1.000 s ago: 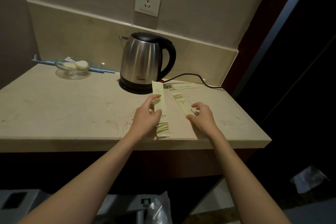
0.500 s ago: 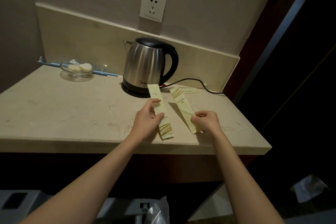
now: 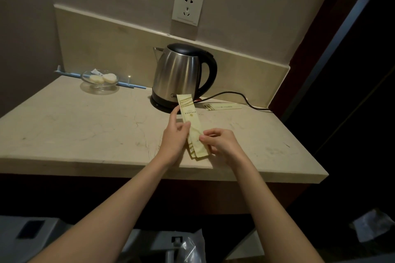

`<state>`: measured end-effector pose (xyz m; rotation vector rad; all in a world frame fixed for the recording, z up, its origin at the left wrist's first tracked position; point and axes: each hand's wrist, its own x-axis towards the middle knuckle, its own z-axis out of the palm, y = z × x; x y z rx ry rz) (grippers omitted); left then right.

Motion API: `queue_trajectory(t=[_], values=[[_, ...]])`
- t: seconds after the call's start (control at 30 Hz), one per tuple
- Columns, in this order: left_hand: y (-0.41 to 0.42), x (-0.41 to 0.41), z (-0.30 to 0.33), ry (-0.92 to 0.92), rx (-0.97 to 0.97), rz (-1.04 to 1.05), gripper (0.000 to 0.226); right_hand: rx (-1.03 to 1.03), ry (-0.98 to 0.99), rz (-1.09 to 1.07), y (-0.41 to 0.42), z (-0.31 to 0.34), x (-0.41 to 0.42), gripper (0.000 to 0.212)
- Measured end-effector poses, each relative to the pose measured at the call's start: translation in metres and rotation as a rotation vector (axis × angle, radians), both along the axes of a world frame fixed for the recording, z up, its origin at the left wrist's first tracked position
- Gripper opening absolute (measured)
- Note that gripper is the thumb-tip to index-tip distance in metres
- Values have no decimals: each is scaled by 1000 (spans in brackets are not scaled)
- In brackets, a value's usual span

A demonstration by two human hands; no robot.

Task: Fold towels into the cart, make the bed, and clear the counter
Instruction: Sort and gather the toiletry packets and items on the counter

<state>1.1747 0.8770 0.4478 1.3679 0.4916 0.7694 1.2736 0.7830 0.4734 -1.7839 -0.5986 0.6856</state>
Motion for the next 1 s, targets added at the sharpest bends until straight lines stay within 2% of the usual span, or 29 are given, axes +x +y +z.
queue_trajectory(t=[0.13, 0.33, 0.47, 0.57, 0.7, 0.87, 1.0], values=[[2, -2, 0, -8, -9, -19, 83, 13, -156, 75, 1, -1, 12, 16], [5, 1, -3, -21, -92, -42, 85, -27, -386, 6, 21, -22, 62, 41], [8, 6, -7, -25, -95, -24, 86, -139, -546, 21, 57, -27, 105, 65], [11, 8, -11, -10, -38, -8, 88, -301, -689, 75, 83, -30, 132, 85], [13, 10, -12, 12, -5, 1, 88, -388, -673, 81, 97, -34, 158, 118], [12, 8, -11, 31, 18, 7, 87, -333, -637, 132, 68, -31, 140, 108], [8, 5, -9, 45, 39, -6, 85, -236, -566, 191, 18, -22, 109, 76]])
